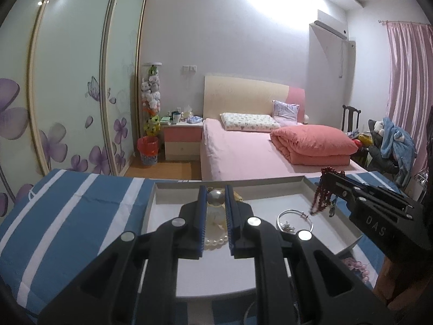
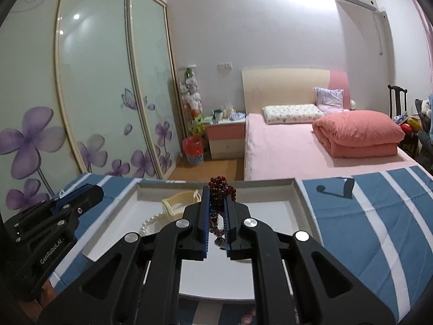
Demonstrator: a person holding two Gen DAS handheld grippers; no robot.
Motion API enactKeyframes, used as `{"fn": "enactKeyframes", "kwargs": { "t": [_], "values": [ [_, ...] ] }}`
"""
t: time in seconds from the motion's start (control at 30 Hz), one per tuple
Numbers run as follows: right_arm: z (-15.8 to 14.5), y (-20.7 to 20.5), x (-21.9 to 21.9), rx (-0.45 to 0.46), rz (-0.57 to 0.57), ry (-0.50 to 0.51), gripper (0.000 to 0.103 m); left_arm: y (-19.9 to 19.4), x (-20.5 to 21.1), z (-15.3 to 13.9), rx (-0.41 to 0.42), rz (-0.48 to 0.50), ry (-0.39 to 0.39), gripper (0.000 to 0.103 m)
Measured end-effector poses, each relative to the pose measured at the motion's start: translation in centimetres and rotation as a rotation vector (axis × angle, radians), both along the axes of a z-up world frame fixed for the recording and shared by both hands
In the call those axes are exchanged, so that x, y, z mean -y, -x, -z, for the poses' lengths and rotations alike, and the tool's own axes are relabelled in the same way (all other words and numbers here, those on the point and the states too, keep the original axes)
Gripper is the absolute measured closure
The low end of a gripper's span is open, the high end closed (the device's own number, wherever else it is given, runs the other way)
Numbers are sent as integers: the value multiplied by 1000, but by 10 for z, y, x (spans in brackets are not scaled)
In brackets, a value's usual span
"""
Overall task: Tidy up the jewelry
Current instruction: 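Carry the red bracelet into the tray with the right tool while the left tool carries the pearl there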
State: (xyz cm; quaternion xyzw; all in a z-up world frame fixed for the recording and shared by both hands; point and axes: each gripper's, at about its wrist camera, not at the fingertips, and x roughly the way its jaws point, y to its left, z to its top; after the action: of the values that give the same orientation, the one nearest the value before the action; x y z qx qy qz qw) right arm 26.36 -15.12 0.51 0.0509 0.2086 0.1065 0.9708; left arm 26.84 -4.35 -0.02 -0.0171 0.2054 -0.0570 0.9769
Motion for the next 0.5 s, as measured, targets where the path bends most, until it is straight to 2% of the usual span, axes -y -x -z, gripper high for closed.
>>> {"fn": "enactKeyframes", "kwargs": {
  "t": [0.23, 0.3, 0.33, 0.37, 0.5],
  "values": [
    [13, -14, -4, -64, 0, 15, 91, -15, 0, 13, -40, -1, -4, 89],
    [15, -18, -2, -77, -3, 17, 79, -17, 0, 16, -47, -1, -4, 89],
    [15, -17, -2, -75, 2, 18, 62, -18, 0, 17, -51, -1, -4, 89],
    [15, -16, -1, -66, 8, 18, 54, -20, -1, 18, -54, -1, -4, 89],
    [12, -15, 1, -52, 13, 18, 54, -24, -1, 21, -71, 1, -7, 89]
  ]
}}
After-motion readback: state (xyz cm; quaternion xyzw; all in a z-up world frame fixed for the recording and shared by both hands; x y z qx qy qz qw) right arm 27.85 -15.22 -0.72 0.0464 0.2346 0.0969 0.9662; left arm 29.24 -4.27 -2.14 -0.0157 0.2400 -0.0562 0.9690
